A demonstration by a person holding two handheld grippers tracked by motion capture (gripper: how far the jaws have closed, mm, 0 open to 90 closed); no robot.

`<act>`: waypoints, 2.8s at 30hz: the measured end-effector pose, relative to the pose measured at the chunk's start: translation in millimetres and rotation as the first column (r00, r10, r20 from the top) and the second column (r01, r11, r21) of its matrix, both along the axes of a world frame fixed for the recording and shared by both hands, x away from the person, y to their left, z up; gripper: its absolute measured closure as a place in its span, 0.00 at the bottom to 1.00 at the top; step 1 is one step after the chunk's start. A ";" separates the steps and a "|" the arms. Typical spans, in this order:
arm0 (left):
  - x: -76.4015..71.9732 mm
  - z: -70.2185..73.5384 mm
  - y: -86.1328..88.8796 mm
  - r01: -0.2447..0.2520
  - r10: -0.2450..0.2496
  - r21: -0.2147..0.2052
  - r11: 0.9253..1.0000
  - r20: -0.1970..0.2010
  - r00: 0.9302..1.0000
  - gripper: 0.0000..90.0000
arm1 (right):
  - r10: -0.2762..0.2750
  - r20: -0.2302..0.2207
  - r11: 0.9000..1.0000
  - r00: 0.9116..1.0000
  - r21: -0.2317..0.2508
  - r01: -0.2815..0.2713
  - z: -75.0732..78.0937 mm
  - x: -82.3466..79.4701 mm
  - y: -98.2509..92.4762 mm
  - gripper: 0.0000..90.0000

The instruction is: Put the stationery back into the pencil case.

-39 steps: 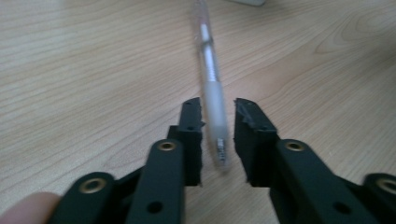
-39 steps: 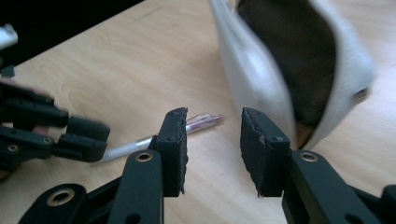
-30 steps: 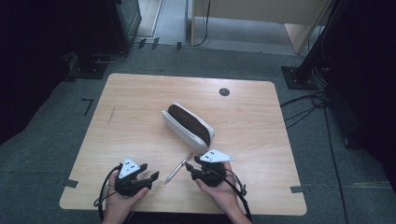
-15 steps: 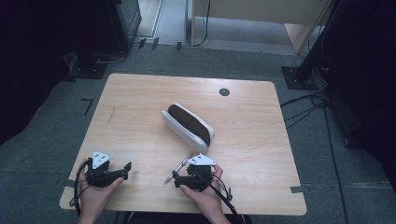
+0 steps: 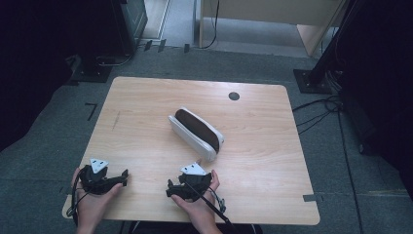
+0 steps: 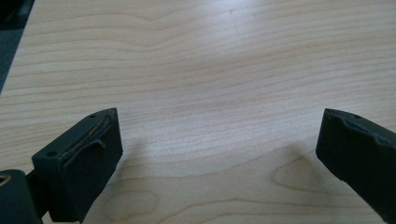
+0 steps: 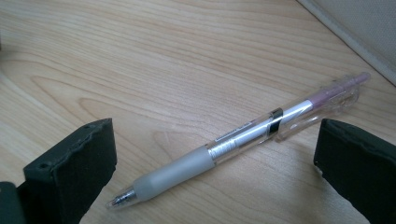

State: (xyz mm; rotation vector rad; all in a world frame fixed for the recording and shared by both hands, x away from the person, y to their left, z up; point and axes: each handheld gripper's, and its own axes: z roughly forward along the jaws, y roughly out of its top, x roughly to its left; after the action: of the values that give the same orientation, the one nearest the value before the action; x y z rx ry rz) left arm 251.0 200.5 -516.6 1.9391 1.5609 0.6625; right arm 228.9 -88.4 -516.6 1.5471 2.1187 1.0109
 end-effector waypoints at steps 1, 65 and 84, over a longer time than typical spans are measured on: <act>0.5 -0.6 -0.2 -0.001 0.001 0.001 1.000 -0.005 1.000 0.01 | -0.004 -0.002 1.000 1.000 -0.008 0.004 -0.7 0.1 1.2 0.00; 2.1 -2.1 -0.4 0.017 -0.017 -0.020 1.000 -0.014 1.000 0.01 | 0.299 0.085 0.950 0.951 -0.121 -0.288 0.2 -30.4 -34.5 0.89; 3.0 -2.6 -1.5 0.028 -0.028 -0.021 0.999 -0.007 1.000 0.01 | 0.349 0.107 0.937 0.931 -0.016 -0.349 22.1 -17.3 -53.8 0.91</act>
State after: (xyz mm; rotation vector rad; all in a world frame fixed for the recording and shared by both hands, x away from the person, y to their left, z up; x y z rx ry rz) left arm 254.0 199.0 -519.2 1.9466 1.5359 0.6254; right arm 211.6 -142.2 -494.5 1.1056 2.3639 1.1809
